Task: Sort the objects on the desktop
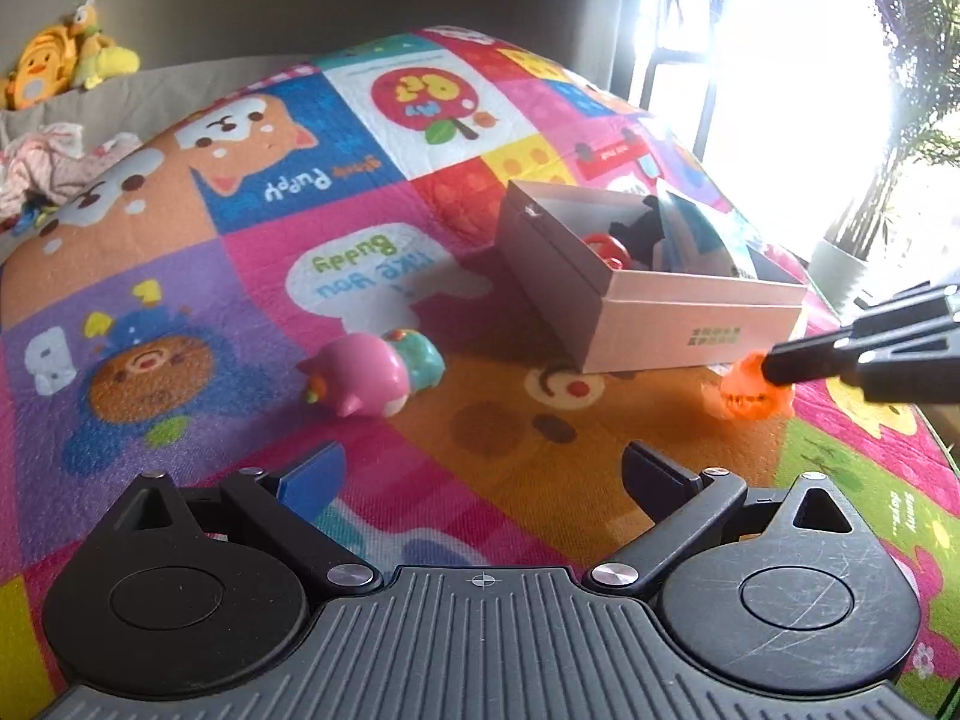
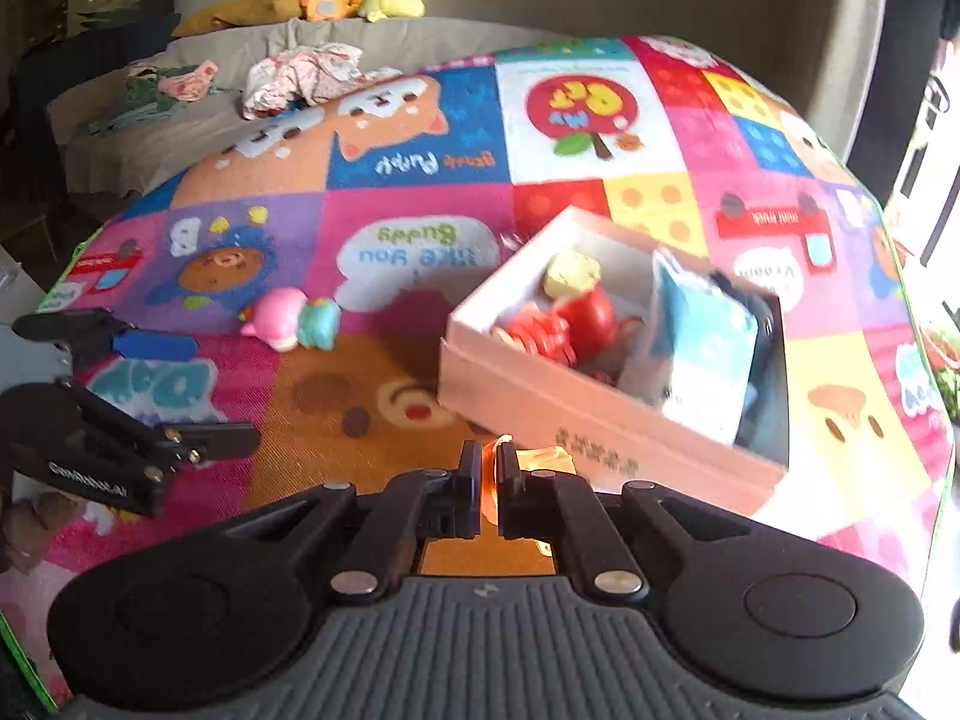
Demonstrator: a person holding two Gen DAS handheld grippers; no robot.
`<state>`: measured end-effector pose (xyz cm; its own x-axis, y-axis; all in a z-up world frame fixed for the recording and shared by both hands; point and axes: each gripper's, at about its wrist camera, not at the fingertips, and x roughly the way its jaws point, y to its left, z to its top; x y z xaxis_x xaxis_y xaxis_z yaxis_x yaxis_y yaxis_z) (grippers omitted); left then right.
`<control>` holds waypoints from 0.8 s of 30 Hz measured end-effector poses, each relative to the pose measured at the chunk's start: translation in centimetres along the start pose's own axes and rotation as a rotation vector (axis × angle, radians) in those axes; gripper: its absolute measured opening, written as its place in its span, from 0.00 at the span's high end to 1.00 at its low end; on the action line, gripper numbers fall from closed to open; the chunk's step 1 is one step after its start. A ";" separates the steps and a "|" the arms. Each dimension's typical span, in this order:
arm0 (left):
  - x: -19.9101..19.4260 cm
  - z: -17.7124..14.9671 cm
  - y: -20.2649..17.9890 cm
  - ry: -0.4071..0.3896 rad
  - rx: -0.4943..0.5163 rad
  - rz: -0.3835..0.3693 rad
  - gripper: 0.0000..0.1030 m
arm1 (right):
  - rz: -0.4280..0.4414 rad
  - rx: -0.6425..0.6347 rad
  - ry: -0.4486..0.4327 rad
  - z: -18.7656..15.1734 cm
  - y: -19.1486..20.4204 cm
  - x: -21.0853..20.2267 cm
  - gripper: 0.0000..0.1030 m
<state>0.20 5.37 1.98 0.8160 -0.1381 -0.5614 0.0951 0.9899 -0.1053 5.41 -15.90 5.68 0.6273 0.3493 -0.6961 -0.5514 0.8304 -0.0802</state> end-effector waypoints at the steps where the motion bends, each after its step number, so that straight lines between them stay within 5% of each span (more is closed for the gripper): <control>1: 0.1 0.1 -0.2 0.001 0.009 0.006 0.02 | -0.004 0.017 -0.007 -1.0 -0.2 0.4 0.95; 4: 0.5 0.5 -0.4 0.008 0.028 0.045 0.02 | -0.018 0.048 -0.039 -2.4 -0.6 0.6 0.92; 5: 0.7 0.6 -0.3 0.011 0.033 0.065 0.02 | -0.010 0.067 -0.048 -2.6 -0.8 0.5 0.83; 9: 1.9 1.6 0.7 0.024 0.048 0.151 0.02 | -0.016 0.151 -0.140 -3.8 -2.4 -1.2 0.20; 14: 3.8 2.8 1.8 0.054 -0.007 0.178 0.02 | -0.044 0.229 -0.184 -5.7 -4.0 -2.3 0.00; 19: 6.3 3.8 0.8 0.093 0.004 0.148 0.02 | -0.018 0.383 -0.160 -7.6 -5.6 -1.6 0.00; 24: 8.8 4.8 0.3 0.090 0.024 0.196 0.02 | -0.035 0.528 -0.125 -9.1 -6.9 -0.3 0.00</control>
<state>10.11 4.58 0.98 0.7664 0.0556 -0.6400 -0.0455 0.9984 0.0323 4.01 -25.68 -0.02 0.7188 0.3397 -0.6066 -0.1977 0.9363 0.2902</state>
